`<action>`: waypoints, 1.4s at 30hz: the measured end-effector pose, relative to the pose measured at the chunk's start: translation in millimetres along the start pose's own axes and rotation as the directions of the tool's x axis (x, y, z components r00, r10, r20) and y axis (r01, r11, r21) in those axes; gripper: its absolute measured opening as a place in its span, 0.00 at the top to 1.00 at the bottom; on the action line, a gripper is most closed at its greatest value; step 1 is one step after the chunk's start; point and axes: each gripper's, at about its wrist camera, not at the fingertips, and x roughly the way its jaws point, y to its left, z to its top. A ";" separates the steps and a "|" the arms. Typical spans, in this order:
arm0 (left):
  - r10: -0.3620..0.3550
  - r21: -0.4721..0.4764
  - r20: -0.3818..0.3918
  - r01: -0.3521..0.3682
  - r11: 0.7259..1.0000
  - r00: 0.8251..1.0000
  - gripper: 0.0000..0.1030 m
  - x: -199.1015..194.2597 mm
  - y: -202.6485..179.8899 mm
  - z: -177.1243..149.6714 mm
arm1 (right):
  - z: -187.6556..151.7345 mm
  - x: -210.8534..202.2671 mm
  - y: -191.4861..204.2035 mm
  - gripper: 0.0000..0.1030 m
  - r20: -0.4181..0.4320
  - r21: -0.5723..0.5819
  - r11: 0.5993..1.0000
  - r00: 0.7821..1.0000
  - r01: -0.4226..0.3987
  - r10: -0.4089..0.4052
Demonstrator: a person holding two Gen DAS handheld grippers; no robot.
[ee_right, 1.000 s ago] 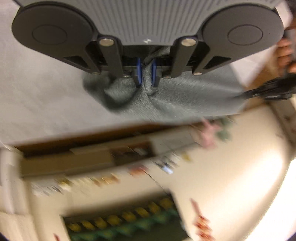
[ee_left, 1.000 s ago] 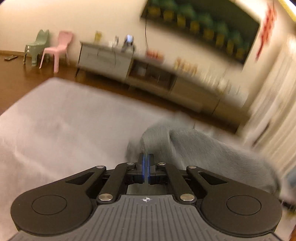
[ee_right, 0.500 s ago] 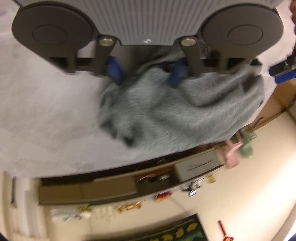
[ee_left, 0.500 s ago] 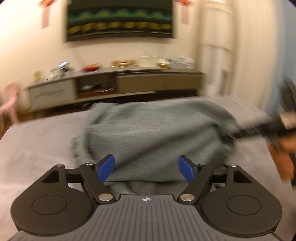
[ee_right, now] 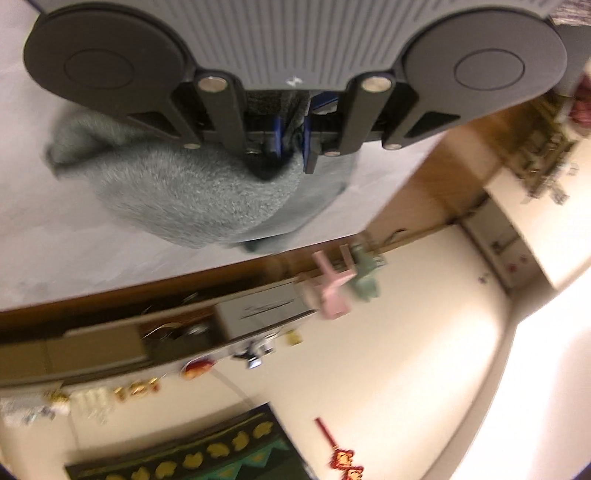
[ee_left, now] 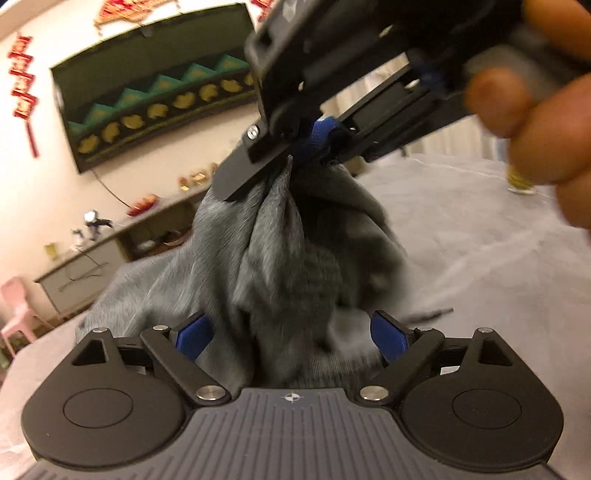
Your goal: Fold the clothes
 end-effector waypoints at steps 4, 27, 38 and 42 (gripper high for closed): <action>0.037 -0.074 0.014 -0.036 0.997 0.999 0.70 -0.6 23.5 10.6 | 7.0 -6.4 2.8 0.86 0.015 0.007 0.999 0.999 -0.035 0.035; 0.221 -0.591 0.392 0.060 0.805 0.893 0.79 -149.2 246.4 68.2 | -15.6 38.8 30.0 0.95 -0.095 -0.180 0.976 0.990 -0.122 0.107; 0.163 -0.705 -0.235 -0.284 0.650 0.958 0.73 -91.6 294.0 -29.7 | 30.3 128.9 6.7 0.33 -0.094 0.041 0.991 0.988 0.131 -0.126; 0.137 -0.713 -0.259 -0.285 0.641 0.956 0.72 -97.5 300.1 -43.1 | 32.5 197.4 -7.4 0.29 -0.148 0.023 0.964 0.955 0.265 -0.258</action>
